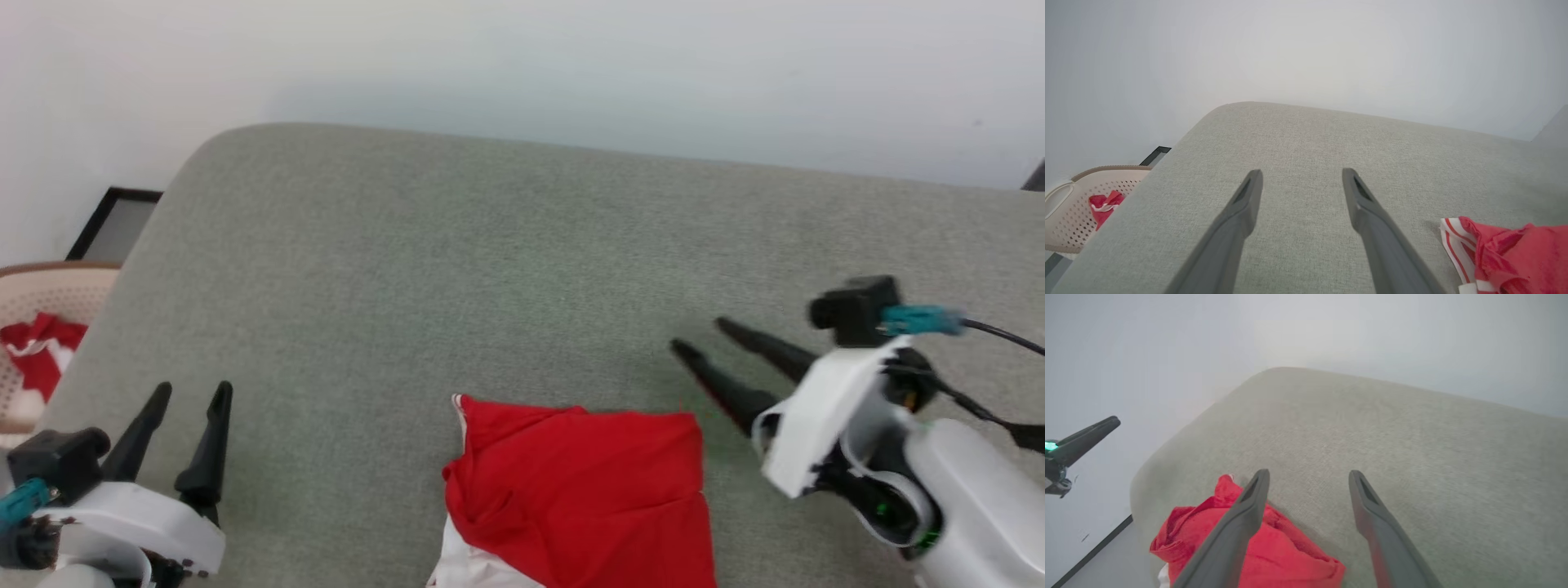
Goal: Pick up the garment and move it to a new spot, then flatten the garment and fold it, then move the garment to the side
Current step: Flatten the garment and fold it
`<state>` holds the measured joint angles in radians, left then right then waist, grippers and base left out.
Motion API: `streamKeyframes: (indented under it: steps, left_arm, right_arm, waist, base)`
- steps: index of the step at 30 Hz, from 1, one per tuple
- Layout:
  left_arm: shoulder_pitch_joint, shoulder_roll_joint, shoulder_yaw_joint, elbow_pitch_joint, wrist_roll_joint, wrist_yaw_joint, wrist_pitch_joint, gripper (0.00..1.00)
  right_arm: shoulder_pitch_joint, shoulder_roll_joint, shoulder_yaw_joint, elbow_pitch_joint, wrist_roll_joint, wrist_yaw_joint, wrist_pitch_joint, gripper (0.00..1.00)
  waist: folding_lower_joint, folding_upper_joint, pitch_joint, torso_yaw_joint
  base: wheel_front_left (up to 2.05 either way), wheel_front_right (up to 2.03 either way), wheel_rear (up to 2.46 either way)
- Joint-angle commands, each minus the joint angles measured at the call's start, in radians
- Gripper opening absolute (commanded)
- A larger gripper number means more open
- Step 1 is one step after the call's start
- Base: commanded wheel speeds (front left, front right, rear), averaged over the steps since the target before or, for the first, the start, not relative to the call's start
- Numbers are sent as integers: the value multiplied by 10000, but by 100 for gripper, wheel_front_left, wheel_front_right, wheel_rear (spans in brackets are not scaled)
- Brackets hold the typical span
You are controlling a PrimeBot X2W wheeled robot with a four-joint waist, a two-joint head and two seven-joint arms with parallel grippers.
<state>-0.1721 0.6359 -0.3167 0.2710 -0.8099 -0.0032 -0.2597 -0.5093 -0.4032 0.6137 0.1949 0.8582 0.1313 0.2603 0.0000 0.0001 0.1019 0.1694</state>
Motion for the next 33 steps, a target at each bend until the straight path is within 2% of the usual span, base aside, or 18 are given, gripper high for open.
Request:
streamKeyframes:
  steps: [1,10,18,26,33]
  left_arm:
    - [143,58,58,-64,60,65,-34,100]
    - [650,190,381,-228,181,190,-54,100]
    - [1001,117,860,-416,517,189,-53,100]
    - [1340,-173,1501,-536,914,-44,-56,100]
    - [1480,-389,1910,-522,1289,-262,-56,100]
  right_arm:
    - [275,-110,-268,6,-143,-13,-402,100]
    - [1302,-583,-1758,389,-1270,-13,-2472,100]
    - [2250,-501,-3202,677,-2317,-13,-3631,100]
    - [3074,-137,-4356,544,-3051,-14,-4083,100]
    - [3591,116,-4973,333,-3576,-14,-4157,100]
  waist:
    - [0,-1,-133,-217]
    - [0,-1,-416,-817]
    - [0,-1,-579,-1195]
    - [0,-1,-694,-1471]
    - [0,-1,-783,-1625]
  base:
    - [0,0,0]
    - [0,0,0]
    - [0,0,0]
    - [0,0,0]
    - [0,0,0]
